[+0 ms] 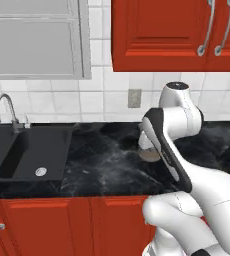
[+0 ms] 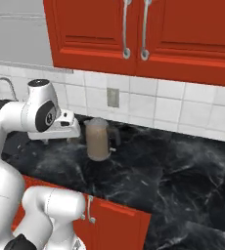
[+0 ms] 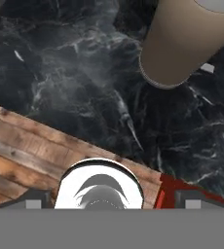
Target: Navigate to the stand mixer.
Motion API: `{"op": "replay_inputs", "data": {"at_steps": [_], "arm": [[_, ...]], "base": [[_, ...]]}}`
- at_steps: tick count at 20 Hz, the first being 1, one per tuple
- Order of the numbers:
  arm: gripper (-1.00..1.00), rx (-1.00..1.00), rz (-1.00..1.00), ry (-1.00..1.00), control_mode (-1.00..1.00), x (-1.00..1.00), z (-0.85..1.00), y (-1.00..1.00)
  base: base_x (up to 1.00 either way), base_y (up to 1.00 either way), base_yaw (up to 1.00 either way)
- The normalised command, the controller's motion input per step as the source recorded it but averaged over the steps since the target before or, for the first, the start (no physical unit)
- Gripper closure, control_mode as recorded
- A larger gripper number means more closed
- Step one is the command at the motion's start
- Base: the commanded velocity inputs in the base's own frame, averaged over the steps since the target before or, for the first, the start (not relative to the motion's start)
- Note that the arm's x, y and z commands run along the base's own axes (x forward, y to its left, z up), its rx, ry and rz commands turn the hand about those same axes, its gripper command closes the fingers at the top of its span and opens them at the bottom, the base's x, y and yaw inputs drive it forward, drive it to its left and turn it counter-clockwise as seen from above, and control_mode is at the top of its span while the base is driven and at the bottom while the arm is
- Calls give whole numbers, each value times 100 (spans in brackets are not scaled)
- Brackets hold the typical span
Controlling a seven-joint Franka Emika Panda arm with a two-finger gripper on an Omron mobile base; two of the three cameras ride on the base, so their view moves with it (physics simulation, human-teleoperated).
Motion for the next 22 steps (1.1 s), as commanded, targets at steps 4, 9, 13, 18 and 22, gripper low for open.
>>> {"op": "replay_inputs", "data": {"at_steps": [4, 9, 13, 18, 22], "arm": [[-100, 0, 0, 0, 100, 0, 0, 0], [-100, 0, 0, 0, 100, 0, 0, 0], [-100, 0, 0, 0, 100, 0, 0, 0], [-100, 0, 0, 0, 100, 0, 0, 0], [-100, 0, 0, 0, 100, 0, 0, 0]], "base": [[0, 88, 68], [12, 87, 69], [3, 76, 76], [1, 72, 78], [14, 69, 76]]}}
